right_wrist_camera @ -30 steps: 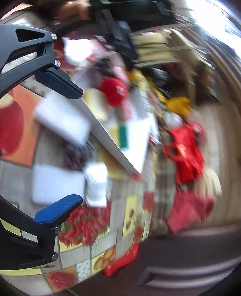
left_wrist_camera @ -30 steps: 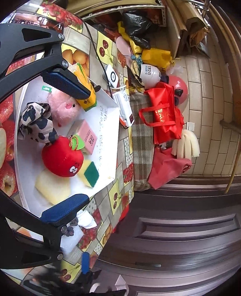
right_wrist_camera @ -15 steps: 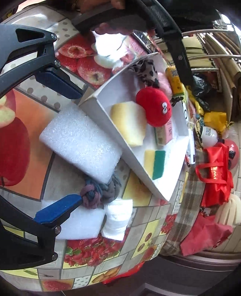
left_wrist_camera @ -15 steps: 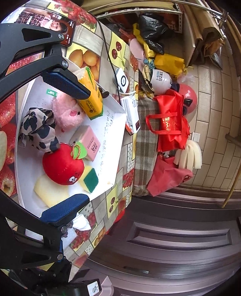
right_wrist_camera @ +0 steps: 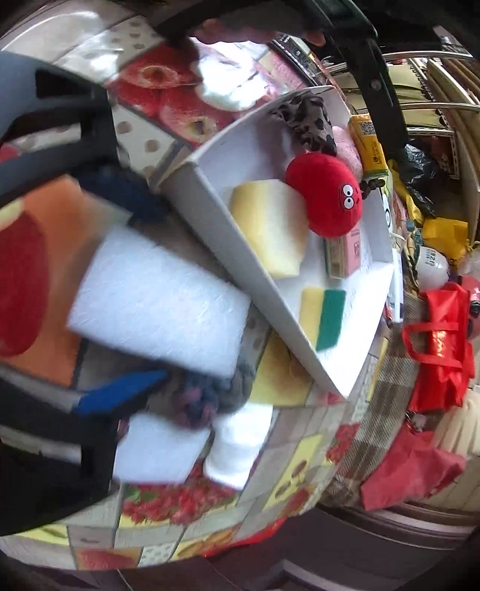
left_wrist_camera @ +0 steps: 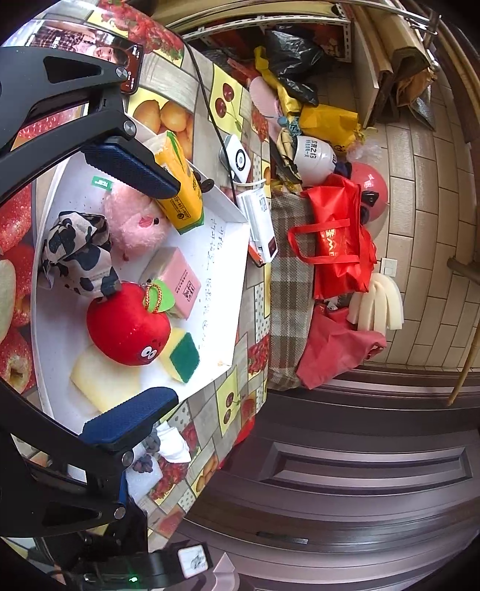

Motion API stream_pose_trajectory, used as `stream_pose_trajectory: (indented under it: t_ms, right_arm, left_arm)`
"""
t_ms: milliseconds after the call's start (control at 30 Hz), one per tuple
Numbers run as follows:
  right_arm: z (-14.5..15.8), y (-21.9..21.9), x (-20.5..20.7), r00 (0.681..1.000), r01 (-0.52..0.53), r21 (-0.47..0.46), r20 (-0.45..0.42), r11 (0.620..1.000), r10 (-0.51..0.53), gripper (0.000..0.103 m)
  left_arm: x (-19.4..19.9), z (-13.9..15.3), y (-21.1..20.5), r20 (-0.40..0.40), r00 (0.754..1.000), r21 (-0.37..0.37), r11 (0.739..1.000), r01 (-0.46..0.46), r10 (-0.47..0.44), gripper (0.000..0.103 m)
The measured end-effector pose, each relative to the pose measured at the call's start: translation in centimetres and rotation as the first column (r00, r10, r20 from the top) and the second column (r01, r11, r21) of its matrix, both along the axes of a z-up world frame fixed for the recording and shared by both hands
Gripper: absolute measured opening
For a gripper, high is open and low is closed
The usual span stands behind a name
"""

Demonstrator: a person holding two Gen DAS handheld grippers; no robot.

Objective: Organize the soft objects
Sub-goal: 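Grasp and lift a white foam sheet with the right tool while the left tool reaches the rope knot, then grasp and lift the dark braided rope knot with the left tool while the right tool holds the foam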

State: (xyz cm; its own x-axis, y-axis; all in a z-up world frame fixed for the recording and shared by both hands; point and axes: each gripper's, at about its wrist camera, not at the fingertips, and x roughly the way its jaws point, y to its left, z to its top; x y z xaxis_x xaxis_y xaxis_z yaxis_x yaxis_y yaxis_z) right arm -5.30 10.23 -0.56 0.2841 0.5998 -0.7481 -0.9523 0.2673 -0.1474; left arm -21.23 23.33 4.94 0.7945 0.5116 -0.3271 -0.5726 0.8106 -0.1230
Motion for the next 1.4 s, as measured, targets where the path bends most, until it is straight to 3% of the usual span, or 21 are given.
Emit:
stream_pose_trajectory:
  t_ms: [33, 133, 233, 300, 367, 500, 600, 667, 733, 867, 1000, 1300, 1400]
  right_arm:
    - [0.1, 0.2, 0.2, 1.0, 0.012, 0.001, -0.002, 1.0, -0.012, 0.061]
    - [0.4, -0.8, 0.2, 1.0, 0.019, 0.025, 0.011, 1.0, -0.019, 0.058]
    - [2.5, -4.4, 0.8, 0.999, 0.039, 0.185, 0.007, 0.982, -0.041, 0.058]
    - [3.8, -7.4, 2.5, 0.989, 0.127, 0.28, 0.038, 0.952, -0.143, 0.058]
    - [3.9, -9.4, 5.5, 0.969, 0.23, 0.307, 0.018, 0.923, -0.248, 0.058]
    - [3.3, -12.4, 11.3, 0.911, 0.412, 0.305, -0.113, 0.859, -0.396, 0.058]
    - [3.7, -13.5, 12.6, 0.891, 0.444, 0.32, -0.056, 0.837, -0.451, 0.058]
    - [3.5, -13.8, 13.2, 0.89, 0.451, 0.315, -0.084, 0.835, -0.449, 0.058]
    - [3.2, -13.9, 13.5, 0.894, 0.445, 0.31, -0.097, 0.84, -0.438, 0.058]
    - [3.3, -13.9, 13.1, 0.904, 0.425, 0.325, -0.102, 0.845, -0.415, 0.058]
    - [3.2, -13.9, 13.4, 0.91, 0.413, 0.33, -0.125, 0.849, -0.394, 0.058]
    - [3.1, -13.7, 13.4, 0.927, 0.374, 0.328, -0.16, 0.867, -0.339, 0.058]
    - [3.1, -13.7, 13.7, 0.927, 0.372, 0.328, -0.178, 0.868, -0.33, 0.058]
  left_arm:
    - [0.0, 0.0, 0.0, 0.001, 1.0, -0.001, 1.0, 0.0, 0.0, 0.103]
    - [0.0, 0.1, -0.1, 0.007, 1.0, 0.001, 1.0, 0.008, -0.008, 0.103]
    - [0.1, 0.2, -0.5, 0.011, 0.999, 0.016, 0.999, 0.042, -0.043, 0.103]
    - [0.4, 0.3, -1.4, 0.002, 0.996, 0.039, 0.996, 0.085, -0.085, 0.103]
    - [1.0, 0.3, -2.4, -0.018, 0.991, 0.065, 0.989, 0.136, -0.135, 0.103]
    - [3.2, 0.2, -5.0, -0.053, 0.949, 0.014, 0.95, 0.312, -0.31, 0.102]
    - [5.4, 0.2, -7.5, -0.112, 0.912, 0.026, 0.916, 0.4, -0.395, 0.102]
    - [7.4, 0.0, -8.7, -0.129, 0.893, -0.019, 0.901, 0.433, -0.431, 0.102]
    - [9.4, -0.2, -9.6, -0.145, 0.893, -0.055, 0.904, 0.423, -0.427, 0.102]
    - [13.6, -0.6, -11.3, -0.218, 0.927, -0.042, 0.952, 0.303, -0.305, 0.102]
    - [17.3, -1.3, -11.9, -0.287, 0.922, -0.043, 0.965, 0.26, -0.261, 0.102]
    - [20.4, -3.1, -9.8, -0.336, 0.892, -0.186, 0.95, 0.252, -0.303, 0.102]
    - [21.1, -3.5, -10.4, -0.351, 0.864, -0.219, 0.929, 0.299, -0.361, 0.102]
